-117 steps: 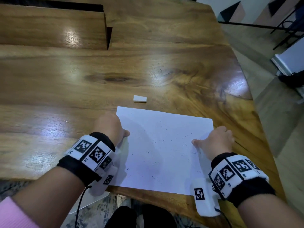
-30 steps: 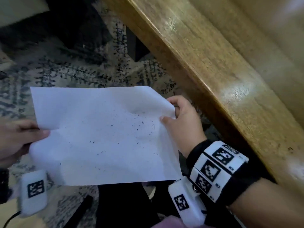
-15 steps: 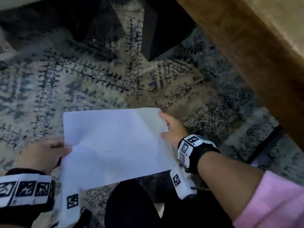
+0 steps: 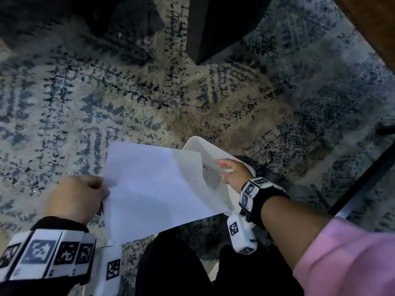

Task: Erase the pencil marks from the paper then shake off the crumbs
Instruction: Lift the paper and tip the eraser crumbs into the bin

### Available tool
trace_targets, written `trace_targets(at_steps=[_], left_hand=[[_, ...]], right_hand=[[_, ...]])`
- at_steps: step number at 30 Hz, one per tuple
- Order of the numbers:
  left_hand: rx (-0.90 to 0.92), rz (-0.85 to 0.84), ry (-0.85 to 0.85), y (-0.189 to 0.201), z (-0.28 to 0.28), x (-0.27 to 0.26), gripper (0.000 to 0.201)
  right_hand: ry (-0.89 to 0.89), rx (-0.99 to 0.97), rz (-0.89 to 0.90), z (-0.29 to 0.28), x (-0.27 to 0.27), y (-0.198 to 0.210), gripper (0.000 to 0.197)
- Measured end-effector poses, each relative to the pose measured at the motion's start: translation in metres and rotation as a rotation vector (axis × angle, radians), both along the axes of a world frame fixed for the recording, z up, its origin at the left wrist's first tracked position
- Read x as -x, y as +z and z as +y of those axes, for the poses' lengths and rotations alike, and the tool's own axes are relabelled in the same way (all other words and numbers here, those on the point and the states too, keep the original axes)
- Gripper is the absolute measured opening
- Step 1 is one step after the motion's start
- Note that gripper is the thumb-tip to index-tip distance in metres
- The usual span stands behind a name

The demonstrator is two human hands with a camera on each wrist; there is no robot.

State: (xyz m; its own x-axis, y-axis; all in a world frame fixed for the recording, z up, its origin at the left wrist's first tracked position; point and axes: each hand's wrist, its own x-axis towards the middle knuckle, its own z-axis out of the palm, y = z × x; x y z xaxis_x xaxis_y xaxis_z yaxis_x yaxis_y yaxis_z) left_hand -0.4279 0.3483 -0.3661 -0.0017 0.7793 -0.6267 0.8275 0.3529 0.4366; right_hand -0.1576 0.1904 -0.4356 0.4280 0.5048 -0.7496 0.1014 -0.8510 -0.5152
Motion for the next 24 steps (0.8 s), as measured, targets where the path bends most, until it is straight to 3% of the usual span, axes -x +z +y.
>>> trace_targets(at_steps=[4, 9, 12, 14, 16, 19, 21, 24], left_hand=[[0.08, -0.088, 0.054, 0.008, -0.011, -0.015, 0.023], [0.126, -0.208, 0.087, 0.025, -0.025, -0.039, 0.024], [0.133, -0.264, 0.1, 0.027, -0.033, -0.052, 0.026], [0.153, -0.301, 0.106, 0.026, -0.037, -0.057, 0.031], [0.162, -0.313, 0.111, 0.026, -0.039, -0.059, 0.037], [0.145, -0.308, 0.098, 0.028, -0.041, -0.061, 0.035], [0.143, -0.295, 0.074, 0.03, -0.042, -0.063, 0.037], [0.156, -0.29, 0.046, 0.032, -0.045, -0.069, 0.037]], right_hand=[[0.054, -0.024, 0.098, 0.009, 0.015, 0.004, 0.039], [0.565, -0.195, 0.124, 0.027, 0.062, 0.04, 0.063], [0.675, -0.287, 0.228, 0.032, 0.085, 0.05, 0.07], [0.688, -0.259, 0.3, 0.031, 0.087, 0.035, 0.068], [0.694, -0.082, 0.324, 0.026, 0.072, 0.011, 0.061], [0.603, 0.228, 0.183, 0.017, 0.035, -0.015, 0.06], [0.55, 0.213, 0.107, 0.022, 0.024, -0.01, 0.06], [0.471, 0.001, 0.247, 0.038, 0.039, 0.014, 0.061]])
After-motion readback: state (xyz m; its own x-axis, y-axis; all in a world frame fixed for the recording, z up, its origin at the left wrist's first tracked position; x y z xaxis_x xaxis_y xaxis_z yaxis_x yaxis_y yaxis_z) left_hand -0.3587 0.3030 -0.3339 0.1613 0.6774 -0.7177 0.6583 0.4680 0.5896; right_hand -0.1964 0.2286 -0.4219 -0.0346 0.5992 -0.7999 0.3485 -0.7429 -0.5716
